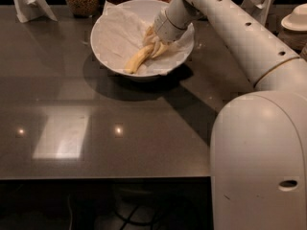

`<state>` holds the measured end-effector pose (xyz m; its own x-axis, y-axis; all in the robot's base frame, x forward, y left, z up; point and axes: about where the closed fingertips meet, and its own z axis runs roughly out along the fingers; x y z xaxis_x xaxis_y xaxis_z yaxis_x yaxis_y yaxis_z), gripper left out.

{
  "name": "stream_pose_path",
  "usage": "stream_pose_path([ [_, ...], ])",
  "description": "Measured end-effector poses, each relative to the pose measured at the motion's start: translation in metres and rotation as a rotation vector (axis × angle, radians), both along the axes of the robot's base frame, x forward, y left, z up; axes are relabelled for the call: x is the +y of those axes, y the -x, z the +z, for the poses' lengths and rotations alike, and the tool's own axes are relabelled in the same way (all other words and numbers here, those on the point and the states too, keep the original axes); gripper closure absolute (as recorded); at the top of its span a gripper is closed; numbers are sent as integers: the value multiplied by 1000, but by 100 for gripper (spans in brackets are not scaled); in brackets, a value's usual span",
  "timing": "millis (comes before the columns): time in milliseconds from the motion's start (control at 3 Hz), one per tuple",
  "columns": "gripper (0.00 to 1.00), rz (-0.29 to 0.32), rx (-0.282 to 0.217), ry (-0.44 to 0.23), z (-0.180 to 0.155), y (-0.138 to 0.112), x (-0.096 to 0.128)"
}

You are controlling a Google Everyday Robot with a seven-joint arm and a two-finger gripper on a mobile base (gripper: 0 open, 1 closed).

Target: Pick banana from white bowl

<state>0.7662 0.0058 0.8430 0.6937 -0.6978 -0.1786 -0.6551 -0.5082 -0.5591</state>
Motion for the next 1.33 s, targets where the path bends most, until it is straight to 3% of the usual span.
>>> stream_pose_path([
  [1333, 100, -118, -61, 5, 54, 31, -32],
])
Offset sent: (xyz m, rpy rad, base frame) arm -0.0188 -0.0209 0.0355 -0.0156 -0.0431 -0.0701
